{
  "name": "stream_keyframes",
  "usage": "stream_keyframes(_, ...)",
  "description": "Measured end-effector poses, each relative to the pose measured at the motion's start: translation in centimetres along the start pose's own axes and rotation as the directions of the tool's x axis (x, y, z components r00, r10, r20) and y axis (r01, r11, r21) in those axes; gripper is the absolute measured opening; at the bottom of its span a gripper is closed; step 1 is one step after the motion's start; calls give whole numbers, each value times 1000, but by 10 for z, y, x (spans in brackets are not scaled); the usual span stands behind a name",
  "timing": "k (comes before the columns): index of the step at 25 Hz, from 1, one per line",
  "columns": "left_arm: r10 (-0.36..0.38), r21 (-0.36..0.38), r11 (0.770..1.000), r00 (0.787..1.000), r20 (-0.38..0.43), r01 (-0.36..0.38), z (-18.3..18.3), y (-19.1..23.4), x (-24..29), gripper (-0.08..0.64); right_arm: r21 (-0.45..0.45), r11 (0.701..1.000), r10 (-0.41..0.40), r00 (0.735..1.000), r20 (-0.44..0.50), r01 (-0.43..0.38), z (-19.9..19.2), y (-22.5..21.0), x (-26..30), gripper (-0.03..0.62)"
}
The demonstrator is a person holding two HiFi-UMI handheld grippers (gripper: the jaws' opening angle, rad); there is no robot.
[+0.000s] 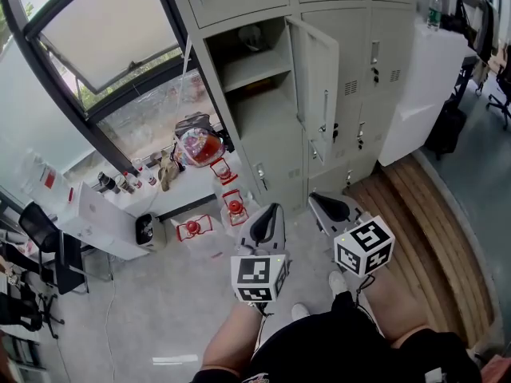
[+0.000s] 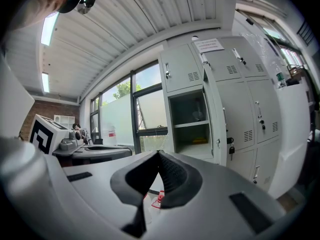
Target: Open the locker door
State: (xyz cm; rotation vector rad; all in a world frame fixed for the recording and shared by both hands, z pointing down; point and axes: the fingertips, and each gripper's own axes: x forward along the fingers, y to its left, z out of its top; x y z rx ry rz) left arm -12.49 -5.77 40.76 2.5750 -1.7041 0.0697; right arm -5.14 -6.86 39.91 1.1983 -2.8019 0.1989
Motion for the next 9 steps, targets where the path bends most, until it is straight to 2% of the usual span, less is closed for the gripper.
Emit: stream_keyframes(9,8,-2,1000,1000,0,-8,-1,6,0,21,-1,1000,5,1000,-2,-5,-1,1,5,54)
